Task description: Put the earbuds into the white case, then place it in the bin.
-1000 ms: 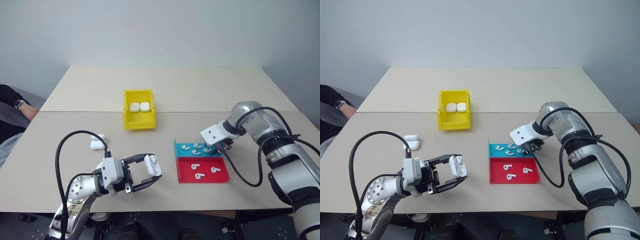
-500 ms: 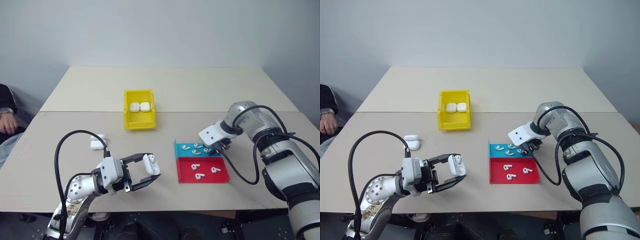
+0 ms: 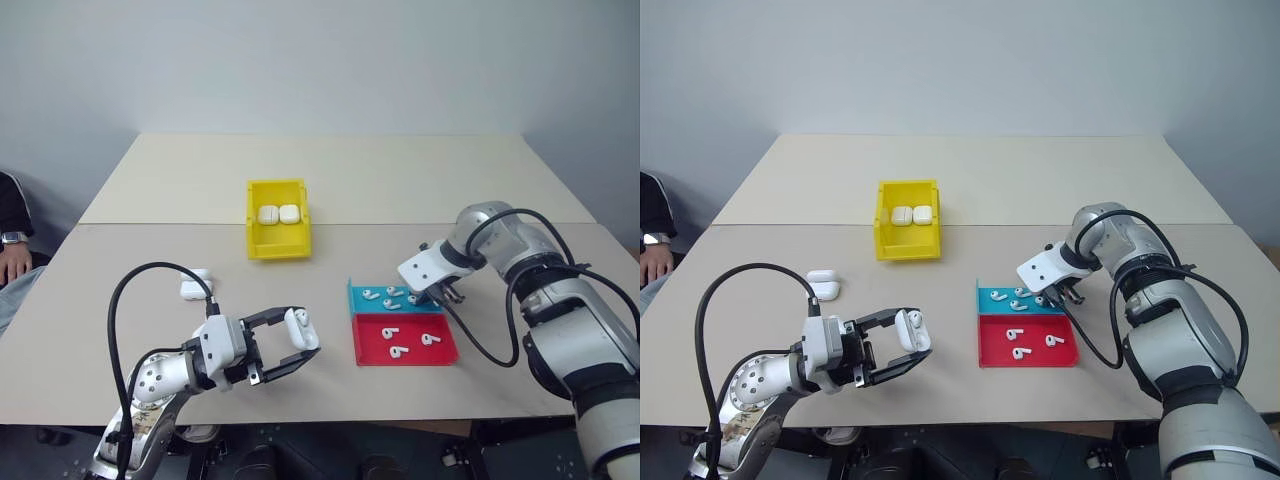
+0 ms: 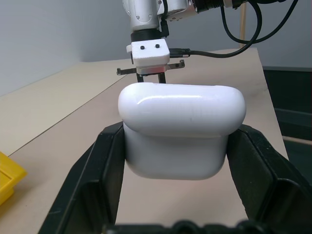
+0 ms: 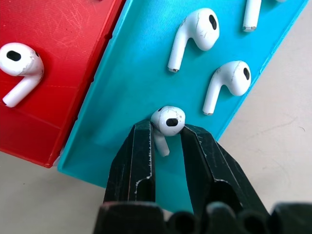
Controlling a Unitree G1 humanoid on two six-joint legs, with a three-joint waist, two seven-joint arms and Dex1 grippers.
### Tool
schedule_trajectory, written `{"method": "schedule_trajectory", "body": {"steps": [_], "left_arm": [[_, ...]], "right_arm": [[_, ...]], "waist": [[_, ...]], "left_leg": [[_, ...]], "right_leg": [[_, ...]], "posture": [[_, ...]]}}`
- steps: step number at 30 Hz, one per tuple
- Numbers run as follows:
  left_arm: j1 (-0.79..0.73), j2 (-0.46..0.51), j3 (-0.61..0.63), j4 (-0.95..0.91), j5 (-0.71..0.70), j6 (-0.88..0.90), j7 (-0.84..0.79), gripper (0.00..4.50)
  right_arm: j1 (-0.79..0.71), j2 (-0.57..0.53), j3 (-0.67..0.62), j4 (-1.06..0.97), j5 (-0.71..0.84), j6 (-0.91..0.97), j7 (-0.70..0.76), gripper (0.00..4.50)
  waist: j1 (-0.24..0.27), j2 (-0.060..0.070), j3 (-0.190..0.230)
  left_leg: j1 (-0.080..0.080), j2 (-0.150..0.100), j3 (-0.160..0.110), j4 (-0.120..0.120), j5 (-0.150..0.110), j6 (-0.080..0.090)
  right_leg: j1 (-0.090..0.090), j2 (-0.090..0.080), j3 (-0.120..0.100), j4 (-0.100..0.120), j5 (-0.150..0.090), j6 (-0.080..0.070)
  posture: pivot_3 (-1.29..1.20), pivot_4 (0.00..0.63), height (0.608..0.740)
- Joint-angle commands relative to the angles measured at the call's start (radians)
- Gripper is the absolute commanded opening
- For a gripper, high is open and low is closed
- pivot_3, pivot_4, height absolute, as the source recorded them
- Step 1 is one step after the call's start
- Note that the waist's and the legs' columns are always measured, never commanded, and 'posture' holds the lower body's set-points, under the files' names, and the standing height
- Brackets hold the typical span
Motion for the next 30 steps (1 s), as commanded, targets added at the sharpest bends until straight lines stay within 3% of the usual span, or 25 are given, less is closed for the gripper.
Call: {"method": "schedule_trajectory", "body": {"steps": [1, 8, 15, 19, 22, 26, 30], "left_arm": [[0.000, 0.007, 0.008, -0.045, -0.007, -0.008, 0.005, 2.81], [-0.018, 0.002, 0.012, -0.044, -0.024, -0.011, -0.001, 2.81], [-0.141, -0.030, -0.015, -0.026, -0.054, 0.027, 0.004, 2.81], [-0.231, -0.070, -0.041, -0.009, -0.084, 0.070, 0.002, 2.81], [-0.291, -0.097, -0.068, 0.011, -0.096, 0.112, -0.001, 2.81], [-0.342, -0.095, -0.091, 0.020, -0.091, 0.193, 0.008, 2.81], [-0.390, -0.130, -0.109, 0.047, -0.101, 0.196, -0.011, 2.81]], "right_arm": [[-0.014, -0.003, -0.009, -0.004, -0.005, -0.009, -0.004, 0.84], [-0.003, -0.039, -0.132, -0.141, 0.154, 0.114, 0.069, 0.84], [0.172, -0.144, -0.447, -0.660, 0.560, 0.627, 0.062, 0.84], [0.361, -0.184, -0.654, -1.085, 0.872, 0.987, -0.066, 0.84], [0.481, -0.140, -0.796, -1.334, 1.158, 1.235, -0.256, 0.84], [0.582, -0.087, -0.874, -1.474, 1.351, 1.337, -0.440, 0.84], [0.658, -0.036, -0.874, -1.562, 1.454, 1.348, -0.566, 0.84]], "waist": [[0.000, 0.000, 0.000], [0.001, 0.001, 0.000], [0.017, 0.001, 0.001], [0.027, 0.001, 0.001], [0.017, 0.001, 0.000], [0.010, 0.001, 0.000], [0.011, 0.001, 0.000]], "left_leg": [[0.000, 0.000, 0.000, 0.000, 0.000, 0.000], [0.000, 0.000, 0.000, 0.000, 0.000, 0.000], [-0.001, 0.000, -0.001, 0.000, 0.000, 0.000], [-0.001, 0.000, -0.002, 0.001, -0.001, 0.001], [-0.001, 0.000, -0.003, 0.002, -0.001, 0.001], [0.001, 0.000, -0.006, 0.002, -0.001, 0.001], [0.001, -0.001, -0.007, 0.004, 0.000, 0.001]], "right_leg": [[0.000, 0.000, 0.000, 0.000, 0.000, 0.000], [0.000, 0.000, 0.000, 0.000, 0.000, 0.000], [0.001, 0.000, -0.001, 0.000, 0.000, 0.000], [0.002, 0.000, -0.002, -0.001, 0.000, 0.000], [0.002, 0.000, -0.001, -0.001, 0.000, 0.000], [0.005, 0.001, -0.002, 0.000, 0.000, 0.000], [0.007, 0.001, -0.002, 0.000, 0.000, 0.001]], "posture": [[0.00, 0.150, 0.740], [0.00, 0.150, 0.740], [0.00, 0.150, 0.740], [0.00, 0.150, 0.740], [0.00, 0.150, 0.740], [0.00, 0.150, 0.740], [0.00, 0.150, 0.740]]}}
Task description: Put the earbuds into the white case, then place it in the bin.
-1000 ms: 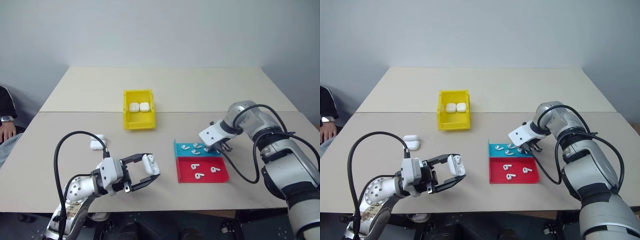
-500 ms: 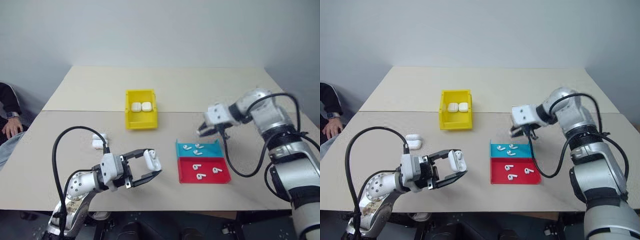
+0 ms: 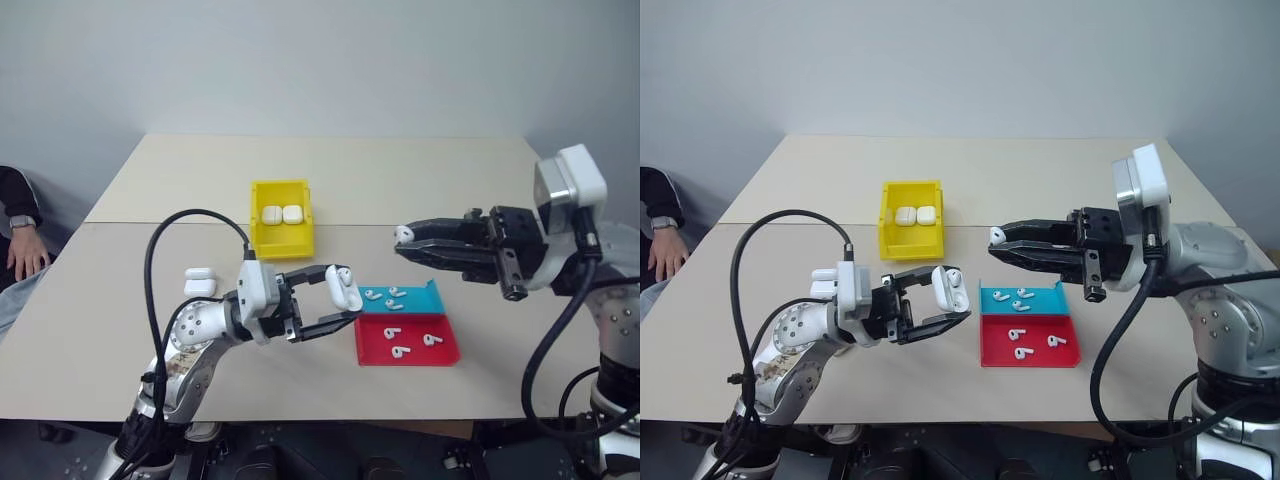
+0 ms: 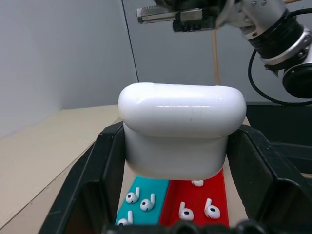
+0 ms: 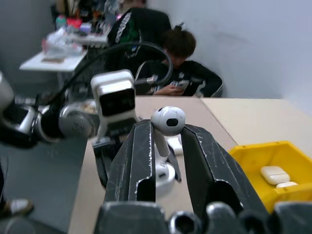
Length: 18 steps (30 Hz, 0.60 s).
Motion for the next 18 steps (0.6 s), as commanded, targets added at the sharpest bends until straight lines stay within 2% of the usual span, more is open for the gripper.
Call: {"method": "schedule_trajectory", "body": {"steps": [1, 7, 18], "left_arm": [[-0.045, -0.034, -0.015, 0.002, -0.017, 0.005, -0.007, 2.81], [-0.060, -0.062, -0.014, 0.007, -0.019, 0.016, 0.001, 2.81], [-0.017, -0.058, 0.005, -0.024, -0.025, 0.004, 0.007, 2.81]], "right_arm": [[0.040, 0.035, -0.025, -0.093, 0.109, 0.003, -0.116, 0.84], [0.108, 0.041, 0.031, -0.131, 0.118, -0.015, -0.174, 0.84], [0.161, 0.007, 0.112, -0.111, 0.029, -0.076, -0.110, 0.84]], "waist": [[0.001, 0.000, 0.000], [0.000, 0.000, 0.000], [0.000, 0.000, 0.000]], "left_leg": [[0.000, 0.000, 0.000, 0.000, 0.000, 0.000], [-0.001, 0.000, -0.001, 0.000, 0.000, 0.000], [-0.001, -0.001, -0.001, 0.000, 0.000, 0.000]], "right_leg": [[0.000, 0.000, 0.000, 0.000, 0.000, 0.000], [0.000, 0.000, 0.000, -0.001, 0.000, 0.000], [0.000, 0.000, 0.000, -0.001, 0.000, 0.000]], "posture": [[0.00, 0.150, 0.740], [0.00, 0.150, 0.740], [0.00, 0.150, 0.740]]}}
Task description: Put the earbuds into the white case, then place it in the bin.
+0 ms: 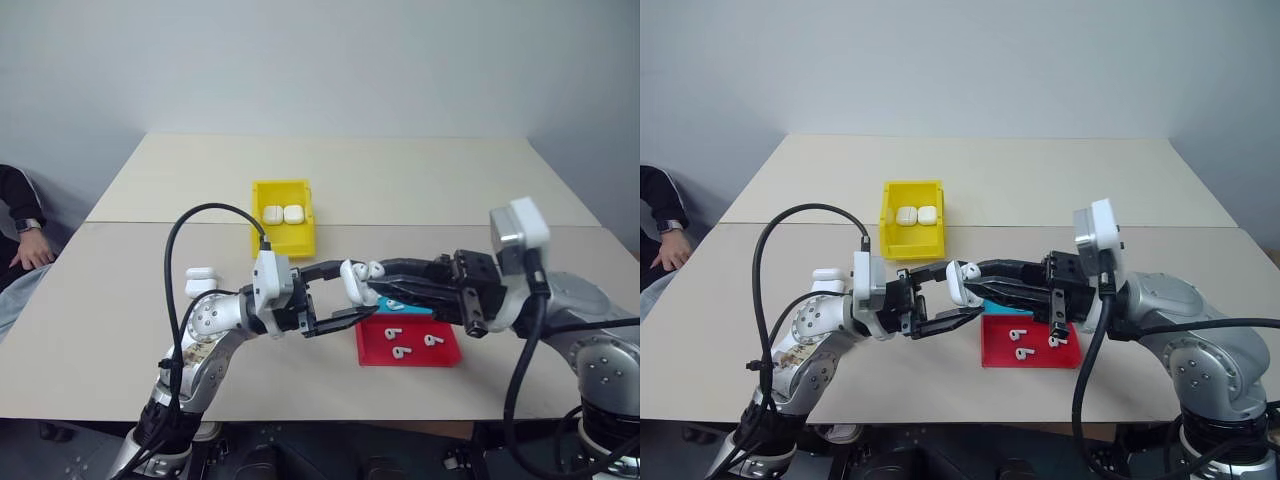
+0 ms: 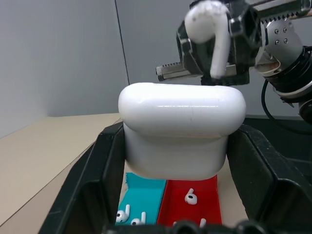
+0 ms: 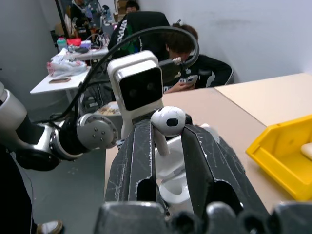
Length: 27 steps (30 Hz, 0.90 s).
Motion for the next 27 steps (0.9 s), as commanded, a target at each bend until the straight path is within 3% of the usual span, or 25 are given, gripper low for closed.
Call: {"method": "schedule_trajectory", "body": {"steps": [1, 11, 27], "left_arm": [[0.008, -0.002, 0.023, -0.050, -0.011, -0.017, 0.012, 2.81], [0.021, -0.006, 0.029, -0.060, -0.009, -0.028, 0.019, 2.81], [0.016, -0.017, 0.026, -0.041, -0.005, -0.039, 0.008, 2.81]], "right_arm": [[0.009, -0.010, 0.013, -0.011, -0.027, -0.055, 0.029, 0.84], [0.023, -0.010, 0.067, 0.027, -0.126, -0.131, 0.068, 0.84], [0.038, -0.009, 0.083, 0.023, -0.161, -0.177, 0.078, 0.84]], "waist": [[0.000, 0.000, 0.000], [0.001, 0.000, 0.000], [0.001, 0.000, 0.000]], "left_leg": [[0.000, 0.000, 0.000, 0.000, 0.000, 0.000], [0.000, 0.000, 0.000, 0.000, 0.000, 0.000], [0.000, 0.000, 0.000, 0.000, 0.000, 0.000]], "right_leg": [[0.000, 0.000, 0.000, 0.000, 0.000, 0.000], [0.000, 0.000, 0.000, 0.000, 0.000, 0.000], [0.000, 0.000, 0.000, 0.000, 0.000, 0.000]], "posture": [[0.00, 0.150, 0.740], [0.00, 0.150, 0.740], [0.00, 0.150, 0.740]]}}
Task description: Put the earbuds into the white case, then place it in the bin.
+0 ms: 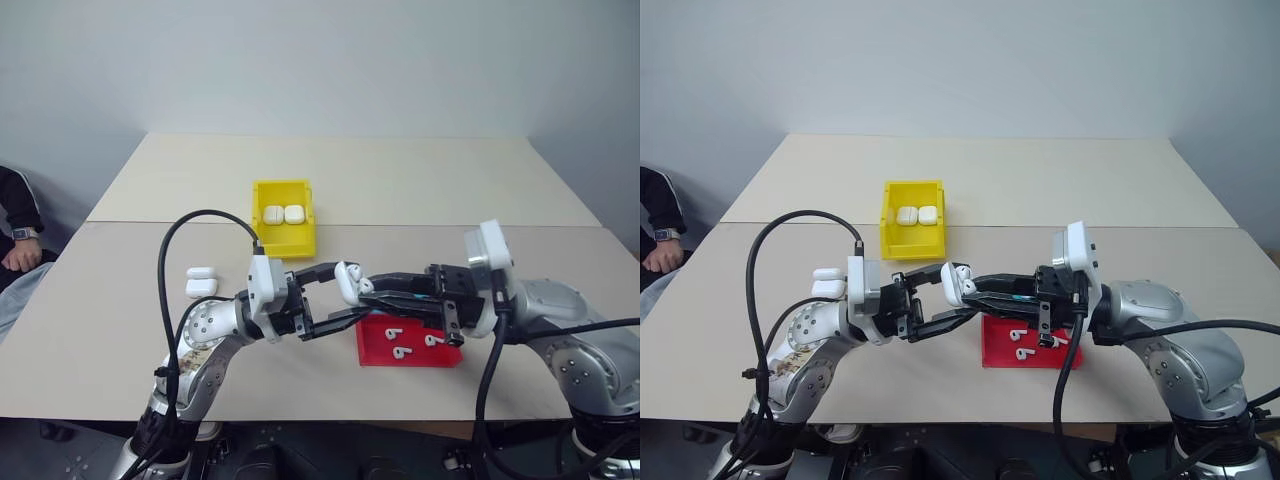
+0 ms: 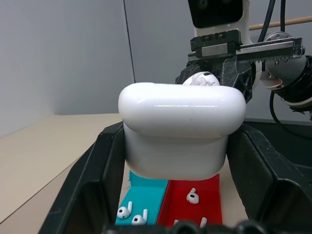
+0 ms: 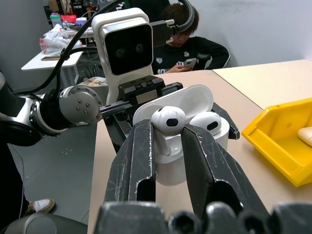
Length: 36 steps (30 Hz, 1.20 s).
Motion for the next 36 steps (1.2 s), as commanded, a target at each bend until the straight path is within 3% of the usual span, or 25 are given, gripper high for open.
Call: {"method": "schedule_trajectory", "body": {"steps": [1, 4, 14, 19, 23, 27, 36], "left_arm": [[-0.013, -0.007, 0.012, -0.019, -0.006, -0.030, -0.004, 2.81], [-0.015, -0.008, 0.013, -0.022, -0.009, -0.026, 0.000, 2.81], [-0.023, -0.003, 0.011, 0.007, -0.001, -0.038, -0.018, 2.81], [-0.044, -0.001, -0.010, 0.053, 0.046, -0.050, -0.023, 2.81], [-0.063, -0.011, -0.040, 0.106, 0.100, -0.080, -0.030, 2.81], [-0.107, -0.040, -0.076, 0.166, 0.166, -0.100, -0.011, 2.81], [-0.159, -0.097, -0.096, 0.226, 0.235, -0.151, 0.017, 2.81]], "right_arm": [[0.011, -0.007, -0.010, -0.027, -0.023, -0.059, 0.019, 1.37], [0.021, -0.010, 0.009, -0.034, -0.077, -0.090, 0.009, 2.27], [0.049, -0.054, -0.052, -0.029, -0.078, -0.140, 0.058, 2.27], [-0.034, -0.126, -0.127, -0.032, 0.036, -0.083, 0.070, 2.27], [-0.161, -0.160, -0.083, -0.015, 0.064, 0.001, 0.004, 1.35], [-0.265, -0.170, -0.013, -0.011, 0.036, 0.033, 0.009, 0.03], [-0.369, -0.168, 0.209, -0.018, -0.169, 0.015, 0.040, 0.03]], "waist": [[0.000, 0.000, 0.000], [0.000, 0.000, 0.000], [0.001, 0.000, 0.000], [0.002, 0.000, 0.000], [-0.004, 0.000, 0.000], [-0.002, 0.000, 0.000], [0.003, 0.000, 0.000]], "left_leg": [[0.000, 0.000, 0.000, 0.000, 0.000, 0.000], [0.000, 0.000, 0.000, 0.000, 0.000, 0.000], [0.000, 0.000, 0.000, 0.000, 0.000, 0.000], [0.000, 0.000, 0.000, 0.000, 0.000, 0.000], [0.000, 0.000, 0.000, 0.000, 0.000, 0.000], [-0.001, 0.000, 0.000, -0.001, 0.000, 0.000], [-0.004, 0.000, 0.000, 0.000, 0.000, 0.000]], "right_leg": [[0.000, 0.000, 0.000, 0.000, 0.000, 0.000], [0.000, 0.000, 0.000, 0.000, 0.000, 0.000], [0.000, 0.000, 0.000, 0.000, 0.000, 0.000], [0.000, 0.000, 0.000, 0.000, 0.000, 0.000], [0.000, 0.000, 0.000, 0.000, 0.000, 0.000], [-0.001, 0.000, 0.000, -0.001, 0.000, 0.000], [-0.004, 0.000, 0.000, -0.001, 0.000, 0.000]], "posture": [[0.00, 0.150, 0.740], [0.00, 0.150, 0.740], [0.00, 0.150, 0.740], [0.00, 0.150, 0.740], [0.00, 0.150, 0.740], [0.00, 0.150, 0.740], [0.00, 0.150, 0.740]]}}
